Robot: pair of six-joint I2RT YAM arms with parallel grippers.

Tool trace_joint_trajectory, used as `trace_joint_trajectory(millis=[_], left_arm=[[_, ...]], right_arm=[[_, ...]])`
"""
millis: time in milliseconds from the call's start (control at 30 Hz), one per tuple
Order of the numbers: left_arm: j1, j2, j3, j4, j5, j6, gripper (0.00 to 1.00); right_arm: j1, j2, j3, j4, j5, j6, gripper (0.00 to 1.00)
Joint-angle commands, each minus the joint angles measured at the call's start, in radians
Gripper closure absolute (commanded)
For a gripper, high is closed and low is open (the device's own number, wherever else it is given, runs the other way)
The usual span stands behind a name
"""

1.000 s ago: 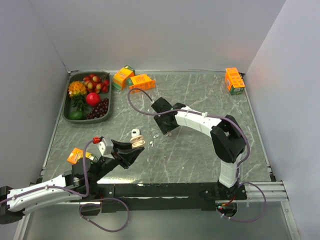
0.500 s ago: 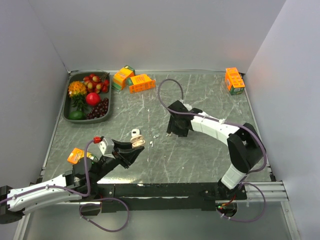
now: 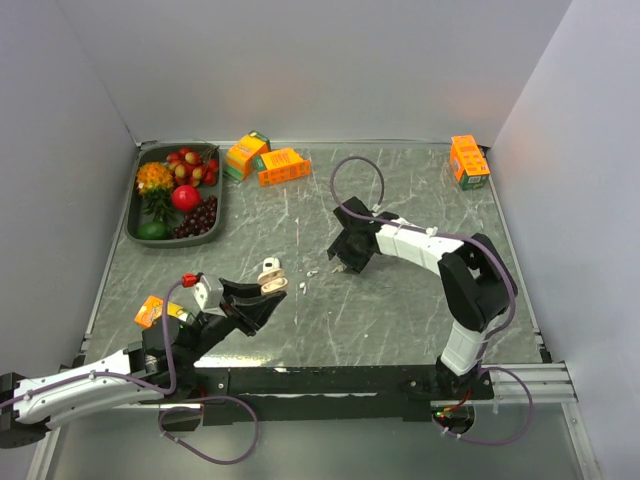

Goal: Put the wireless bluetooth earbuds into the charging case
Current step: Pick up the earbud from the center of the board.

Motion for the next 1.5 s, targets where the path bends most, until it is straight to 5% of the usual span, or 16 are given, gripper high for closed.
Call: trace_joint_trajectory(millis=[0, 900, 1467], left_arm=[[-0.006, -0.007, 0.018, 0.032, -0.019, 0.003, 0.99], [-0.009, -0.009, 0.007, 0.038, -0.027, -0.003, 0.99], [-0.012, -0.001, 0.006, 0.043, -0.028, -0.005, 0.99]], right_arm=[[-0.023, 0.037, 0.042, -0.002, -0.003, 0.046, 0.42], [-0.063, 0.105, 0.016, 0.021, -0.057, 0.013, 0.55], [-0.077, 0.099, -0.012, 0.027, -0.057, -0.003, 0.78]])
